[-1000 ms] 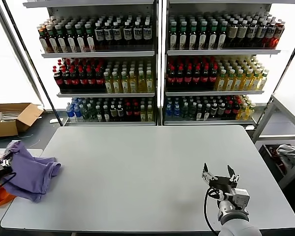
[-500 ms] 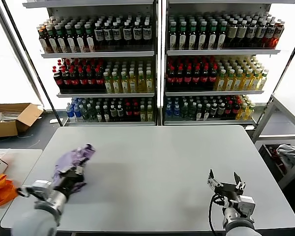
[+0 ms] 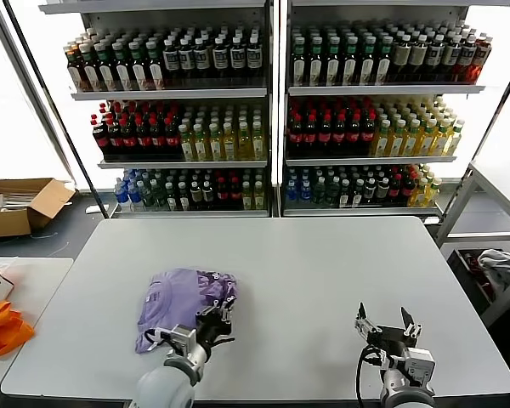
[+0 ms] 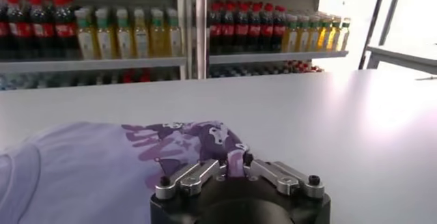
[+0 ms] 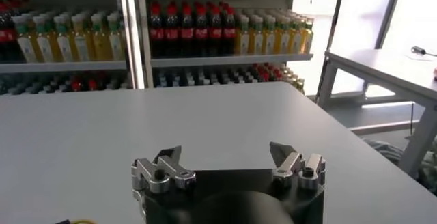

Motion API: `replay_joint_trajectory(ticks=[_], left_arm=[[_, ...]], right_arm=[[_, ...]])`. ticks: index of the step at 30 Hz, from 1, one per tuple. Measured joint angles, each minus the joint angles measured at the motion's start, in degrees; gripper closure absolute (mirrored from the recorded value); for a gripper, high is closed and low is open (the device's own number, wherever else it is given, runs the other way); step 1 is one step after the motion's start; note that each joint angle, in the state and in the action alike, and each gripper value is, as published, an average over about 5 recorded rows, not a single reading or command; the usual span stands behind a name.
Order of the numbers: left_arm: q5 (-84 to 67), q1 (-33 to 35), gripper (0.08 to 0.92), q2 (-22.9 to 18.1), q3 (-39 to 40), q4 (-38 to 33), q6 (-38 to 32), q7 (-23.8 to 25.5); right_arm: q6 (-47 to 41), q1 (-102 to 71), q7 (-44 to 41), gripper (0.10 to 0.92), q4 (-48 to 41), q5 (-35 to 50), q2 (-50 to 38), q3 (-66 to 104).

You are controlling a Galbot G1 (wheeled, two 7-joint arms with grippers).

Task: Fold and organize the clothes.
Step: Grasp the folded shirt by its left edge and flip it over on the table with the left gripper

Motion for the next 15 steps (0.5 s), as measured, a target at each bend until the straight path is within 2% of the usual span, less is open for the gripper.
replay_joint_trajectory(ticks=[9,15], left_arm=[[-4.2,-1.5,0.54,-0.6,3.0,-0.4,-2.1,0.3],[-7.1,-1.7,0.366,0.2,2.8,-3.5,-2.8,-0.6]], right_arm=[[-0.1,0.9,-0.1,0.203,-1.4,-0.6,0.8,-2.0],[0.1,2.9,0.1,0.203,-2.8,4.6,0.9,-4.3]])
